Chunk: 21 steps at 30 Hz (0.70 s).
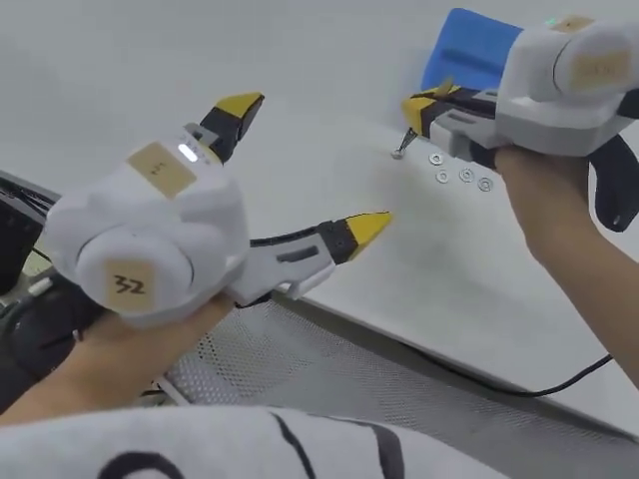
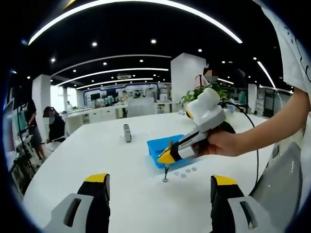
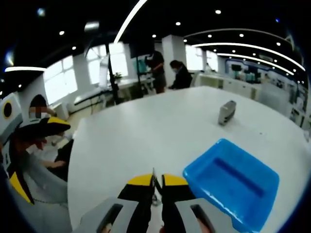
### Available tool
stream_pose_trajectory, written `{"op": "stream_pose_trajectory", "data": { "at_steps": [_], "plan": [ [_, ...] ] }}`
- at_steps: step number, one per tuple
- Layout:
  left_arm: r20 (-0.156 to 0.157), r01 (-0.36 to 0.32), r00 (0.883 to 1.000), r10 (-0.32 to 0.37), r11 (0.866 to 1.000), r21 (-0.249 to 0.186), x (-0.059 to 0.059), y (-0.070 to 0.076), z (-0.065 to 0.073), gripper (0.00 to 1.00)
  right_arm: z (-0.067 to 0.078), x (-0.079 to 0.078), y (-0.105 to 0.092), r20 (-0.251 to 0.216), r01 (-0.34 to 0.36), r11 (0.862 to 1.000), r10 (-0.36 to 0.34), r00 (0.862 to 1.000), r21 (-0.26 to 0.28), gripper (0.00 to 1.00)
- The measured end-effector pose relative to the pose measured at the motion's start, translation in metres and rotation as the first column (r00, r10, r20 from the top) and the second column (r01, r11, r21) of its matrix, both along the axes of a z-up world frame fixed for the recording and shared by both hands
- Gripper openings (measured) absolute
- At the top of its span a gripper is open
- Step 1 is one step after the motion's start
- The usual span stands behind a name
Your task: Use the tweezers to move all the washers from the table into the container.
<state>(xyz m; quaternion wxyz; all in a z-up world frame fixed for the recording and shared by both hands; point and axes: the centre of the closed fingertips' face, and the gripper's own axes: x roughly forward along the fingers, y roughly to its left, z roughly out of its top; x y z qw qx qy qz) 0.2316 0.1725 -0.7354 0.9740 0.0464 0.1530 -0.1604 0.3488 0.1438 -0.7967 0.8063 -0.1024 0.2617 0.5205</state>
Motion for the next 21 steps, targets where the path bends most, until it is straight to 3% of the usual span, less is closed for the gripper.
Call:
{"op": "stream_pose_trajectory", "data": {
  "at_steps": [1, 3, 7, 14, 21],
  "plan": [
    [0.0, 0.0, 1.0, 0.0, 1.0, 0.001, 0.0, 0.0, 0.0, 0.87, 0.003, -0.001, 0.0, -0.026, 0.012, 1.0, -0.011, 1.0, 0.01, 0.02],
    [-0.001, 0.001, 1.0, -0.001, 1.0, 0.001, 0.0, 0.0, 0.0, 0.87, 0.019, 0.0, 0.005, -0.024, 0.028, 0.996, -0.026, 0.999, 0.089, 0.02],
    [-0.003, 0.001, 1.0, -0.001, 1.0, 0.005, 0.0, 0.0, -0.001, 0.87, 0.014, 0.001, 0.005, 0.007, 0.006, 0.999, -0.006, 1.0, 0.04, 0.02],
    [-0.006, 0.003, 1.0, -0.003, 1.0, 0.015, 0.0, 0.0, -0.002, 0.86, 0.0, -0.007, 0.003, 0.006, -0.024, 1.0, 0.024, 1.0, -0.012, 0.02],
    [-0.006, 0.002, 1.0, -0.002, 1.0, 0.017, 0.001, 0.0, -0.002, 0.86, -0.002, -0.003, 0.0, 0.015, -0.024, 0.999, 0.024, 1.0, -0.027, 0.02]
  ]
}}
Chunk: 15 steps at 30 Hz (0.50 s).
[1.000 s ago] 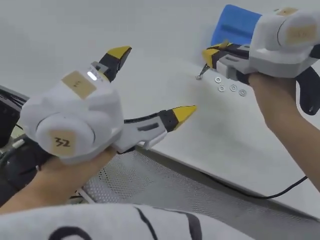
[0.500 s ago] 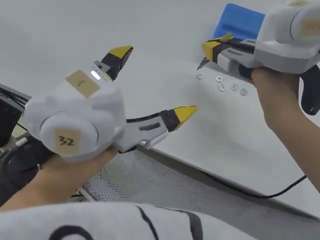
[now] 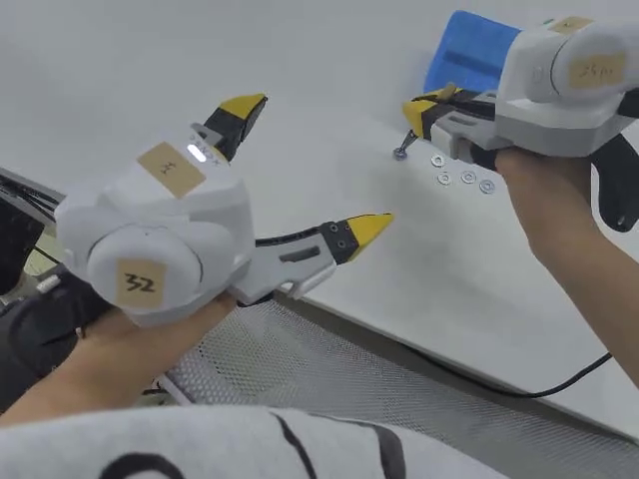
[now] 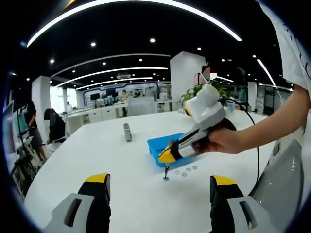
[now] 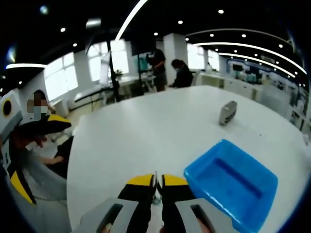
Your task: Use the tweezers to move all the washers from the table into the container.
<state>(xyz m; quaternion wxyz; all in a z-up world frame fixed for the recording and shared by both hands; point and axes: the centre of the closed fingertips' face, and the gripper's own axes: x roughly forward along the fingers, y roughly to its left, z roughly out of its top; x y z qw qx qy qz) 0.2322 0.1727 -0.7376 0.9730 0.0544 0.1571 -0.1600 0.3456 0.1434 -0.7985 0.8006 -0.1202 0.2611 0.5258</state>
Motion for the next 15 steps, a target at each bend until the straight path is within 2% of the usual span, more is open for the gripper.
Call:
{"op": "stream_pose_trajectory", "data": {
  "at_steps": [6, 9, 13, 15],
  "plan": [
    [-0.005, 0.004, 1.0, -0.004, 1.0, 0.009, 0.0003, 0.0002, -0.0022, 0.86, -0.0003, 0.0002, 0.0013, 0.008, -0.001, 1.0, 0.001, 1.0, -0.002, 0.02],
    [-0.006, 0.006, 1.0, -0.006, 1.0, 0.011, 0.0003, 0.0001, -0.003, 0.85, -0.001, -0.0013, 0.0002, 0.044, -0.02, 0.999, 0.022, 0.999, -0.032, 0.02],
    [-0.006, 0.008, 1.0, -0.007, 1.0, 0.016, 0.0001, -0.0004, -0.0033, 0.85, -0.0016, 0.0, -0.0012, 0.058, -0.019, 0.999, 0.021, 0.998, -0.037, 0.02],
    [-0.008, 0.006, 1.0, -0.005, 1.0, 0.019, 0.0, 0.0, -0.0038, 0.85, -0.0046, 0.0004, -0.0023, 0.075, -0.023, 0.998, 0.028, 0.997, -0.06, 0.02]
  ]
}}
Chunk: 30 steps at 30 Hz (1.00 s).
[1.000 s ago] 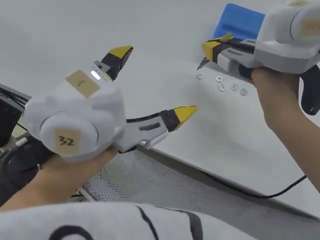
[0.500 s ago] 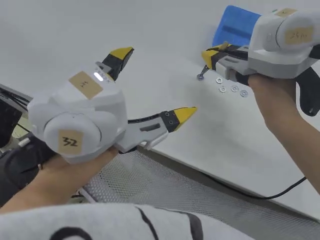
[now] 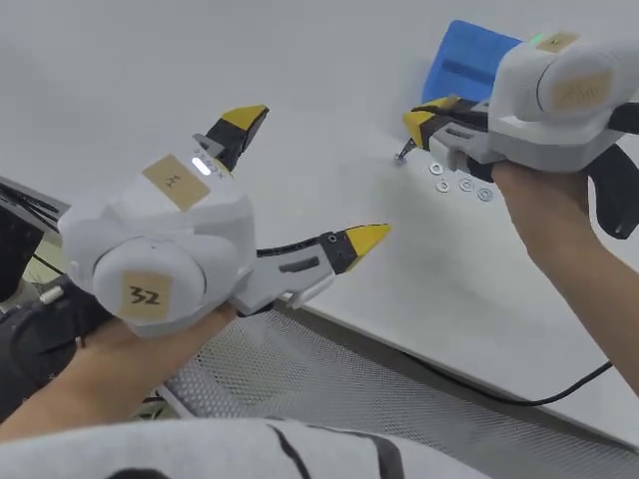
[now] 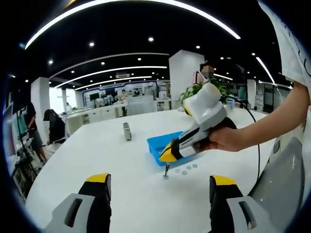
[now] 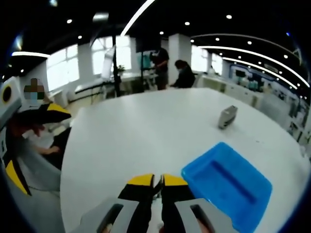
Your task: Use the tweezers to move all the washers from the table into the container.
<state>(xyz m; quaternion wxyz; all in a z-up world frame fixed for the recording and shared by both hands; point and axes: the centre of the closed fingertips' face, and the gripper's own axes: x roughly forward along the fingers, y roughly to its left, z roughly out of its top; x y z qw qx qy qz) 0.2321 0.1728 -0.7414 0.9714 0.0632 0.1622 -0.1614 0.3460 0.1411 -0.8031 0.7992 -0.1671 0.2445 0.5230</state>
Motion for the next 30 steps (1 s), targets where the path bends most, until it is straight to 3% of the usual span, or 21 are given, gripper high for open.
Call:
{"op": "stream_pose_trajectory", "data": {
  "at_steps": [1, 6, 14, 22, 30],
  "plan": [
    [0.0, -0.001, 1.0, 0.001, 1.0, 0.001, 0.0, 0.0, 0.0, 0.85, 0.002, -0.001, 0.001, 0.024, -0.011, 1.0, 0.01, 1.0, 0.006, 0.02],
    [0.0, -0.005, 1.0, 0.005, 1.0, 0.006, 0.0, 0.001, 0.0, 0.84, 0.002, -0.002, 0.0, 0.039, -0.015, 1.0, 0.015, 0.999, -0.008, 0.01],
    [-0.002, -0.001, 1.0, 0.001, 1.0, 0.012, 0.0, 0.0, -0.001, 0.84, 0.002, -0.001, 0.002, 0.015, -0.008, 1.0, 0.008, 1.0, -0.014, 0.01],
    [-0.001, 0.005, 1.0, -0.005, 1.0, 0.013, 0.0, 0.0, -0.001, 0.84, 0.028, -0.003, -0.004, 0.027, 0.006, 1.0, -0.007, 1.0, 0.019, 0.01],
    [-0.004, 0.009, 1.0, -0.009, 1.0, 0.016, 0.0, -0.001, -0.001, 0.84, 0.05, 0.008, -0.008, 0.046, 0.03, 0.997, -0.033, 0.998, 0.068, 0.01]
  ]
}}
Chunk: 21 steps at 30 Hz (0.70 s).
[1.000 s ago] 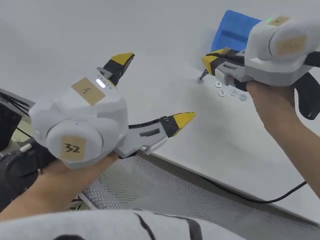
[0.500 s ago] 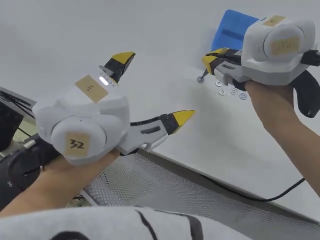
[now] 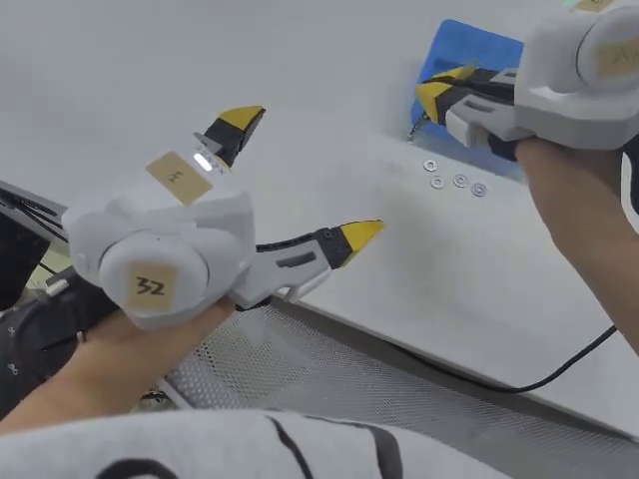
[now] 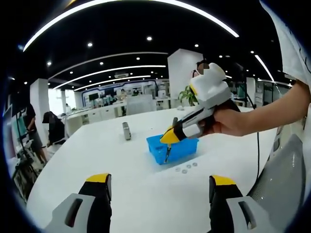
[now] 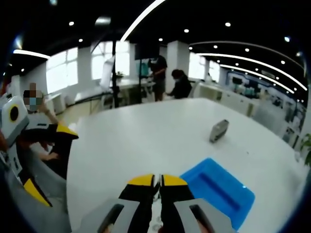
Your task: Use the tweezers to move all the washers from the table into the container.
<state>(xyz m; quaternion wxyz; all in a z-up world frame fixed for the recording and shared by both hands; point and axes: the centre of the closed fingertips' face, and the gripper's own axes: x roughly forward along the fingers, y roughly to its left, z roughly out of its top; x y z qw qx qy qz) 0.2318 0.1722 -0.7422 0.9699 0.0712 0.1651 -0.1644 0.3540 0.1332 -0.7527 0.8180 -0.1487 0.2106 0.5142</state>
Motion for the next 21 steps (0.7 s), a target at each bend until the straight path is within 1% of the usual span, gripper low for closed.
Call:
{"op": "stream_pose_trajectory", "data": {
  "at_steps": [1, 4, 6, 10, 14, 15, 18, 20, 21],
  "plan": [
    [-0.001, 0.0, 1.0, 0.0, 1.0, -0.001, 0.0, 0.0, 0.0, 0.84, 0.006, 0.002, -0.003, 0.001, 0.008, 1.0, -0.008, 1.0, 0.006, 0.01],
    [-0.004, -0.001, 1.0, 0.001, 1.0, 0.004, 0.0, 0.0, 0.0, 0.84, 0.016, 0.009, -0.006, 0.018, 0.025, 0.999, -0.026, 1.0, 0.021, 0.01],
    [-0.003, 0.0, 1.0, 0.0, 1.0, 0.008, 0.0, 0.0, 0.0, 0.84, 0.018, 0.014, -0.004, 0.025, 0.03, 0.999, -0.031, 0.999, 0.031, 0.01],
    [-0.003, -0.002, 1.0, 0.002, 1.0, 0.013, 0.0, 0.001, 0.0, 0.84, 0.024, 0.022, -0.007, 0.041, 0.048, 0.998, -0.049, 0.998, 0.031, 0.01],
    [-0.009, -0.001, 1.0, 0.001, 1.0, 0.011, 0.0, 0.0, -0.001, 0.85, 0.025, 0.033, -0.01, 0.063, 0.074, 0.997, -0.076, 0.995, 0.034, 0.01],
    [-0.009, 0.0, 1.0, 0.0, 1.0, 0.012, 0.0, 0.0, -0.001, 0.85, 0.025, 0.037, -0.011, 0.068, 0.08, 0.996, -0.083, 0.994, 0.035, 0.01],
    [-0.017, 0.002, 1.0, -0.002, 1.0, 0.018, 0.0, 0.0, -0.003, 0.85, 0.015, 0.048, -0.011, 0.017, 0.116, 0.992, -0.117, 0.993, 0.058, 0.01],
    [-0.018, 0.003, 1.0, -0.003, 1.0, 0.021, 0.0, 0.0, -0.003, 0.85, 0.011, 0.052, -0.014, 0.002, 0.137, 0.989, -0.137, 0.991, 0.059, 0.01],
    [-0.02, 0.003, 1.0, -0.002, 1.0, 0.025, 0.0, 0.0, -0.003, 0.84, 0.001, 0.058, -0.012, -0.003, 0.139, 0.989, -0.14, 0.99, 0.05, 0.01]
  ]
}}
